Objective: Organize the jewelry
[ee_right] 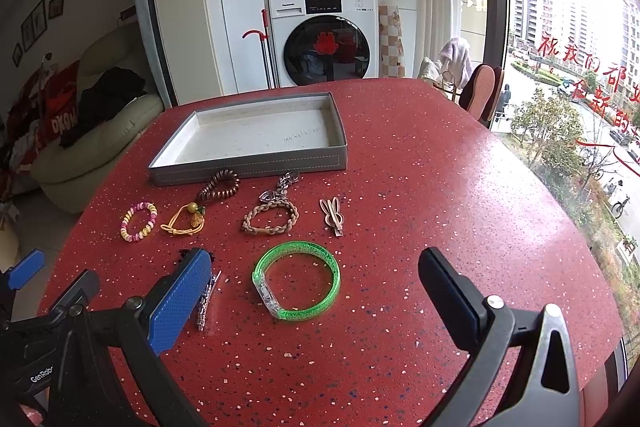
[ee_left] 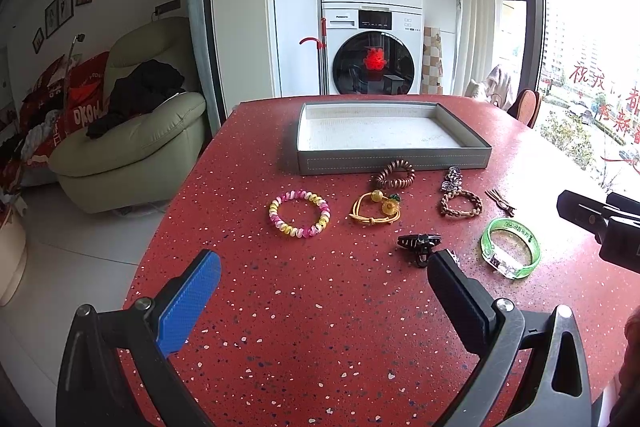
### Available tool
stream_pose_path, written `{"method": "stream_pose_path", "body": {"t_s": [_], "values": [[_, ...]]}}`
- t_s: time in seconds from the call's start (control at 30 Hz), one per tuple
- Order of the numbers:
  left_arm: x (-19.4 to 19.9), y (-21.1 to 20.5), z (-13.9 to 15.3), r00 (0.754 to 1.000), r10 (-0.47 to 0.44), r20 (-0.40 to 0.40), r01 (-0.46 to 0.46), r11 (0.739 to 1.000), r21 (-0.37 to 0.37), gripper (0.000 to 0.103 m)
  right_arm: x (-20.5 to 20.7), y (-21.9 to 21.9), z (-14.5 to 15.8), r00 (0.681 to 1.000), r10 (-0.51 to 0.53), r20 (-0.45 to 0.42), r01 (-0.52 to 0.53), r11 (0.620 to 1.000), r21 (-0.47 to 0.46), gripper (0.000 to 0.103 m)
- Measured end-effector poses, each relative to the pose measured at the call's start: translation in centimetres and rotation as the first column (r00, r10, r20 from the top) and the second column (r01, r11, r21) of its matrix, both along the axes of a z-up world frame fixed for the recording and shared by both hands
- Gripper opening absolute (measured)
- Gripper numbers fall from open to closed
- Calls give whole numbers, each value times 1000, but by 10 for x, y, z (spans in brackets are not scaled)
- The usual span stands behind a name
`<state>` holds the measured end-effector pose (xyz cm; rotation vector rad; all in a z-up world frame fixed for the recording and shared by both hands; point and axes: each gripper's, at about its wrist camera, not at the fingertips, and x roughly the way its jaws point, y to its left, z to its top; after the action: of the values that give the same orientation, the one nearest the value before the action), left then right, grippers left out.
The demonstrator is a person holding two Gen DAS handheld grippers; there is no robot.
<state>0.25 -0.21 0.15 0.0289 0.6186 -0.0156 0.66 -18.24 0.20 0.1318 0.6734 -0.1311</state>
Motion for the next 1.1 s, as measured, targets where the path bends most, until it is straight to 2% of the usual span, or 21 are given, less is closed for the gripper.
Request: {"method": "stream_pose_path", "body": {"t_s": [0.4, 0.77, 1.1], "values": [[-3, 1, 6, 1000, -5, 11, 5, 1000, 8, 103, -2, 1, 0, 1000, -1, 17, 1, 1000, -4, 103], [-9, 1, 16, 999, 4, 53, -4, 1000, 13, 103, -4, 3, 3, 998, -6, 57, 6, 1000, -11, 103], [-9, 7, 12, 999, 16, 38, -16, 1000, -1, 103, -4, 7, 2, 999, 4, 53, -4, 1000, -13, 103]]}}
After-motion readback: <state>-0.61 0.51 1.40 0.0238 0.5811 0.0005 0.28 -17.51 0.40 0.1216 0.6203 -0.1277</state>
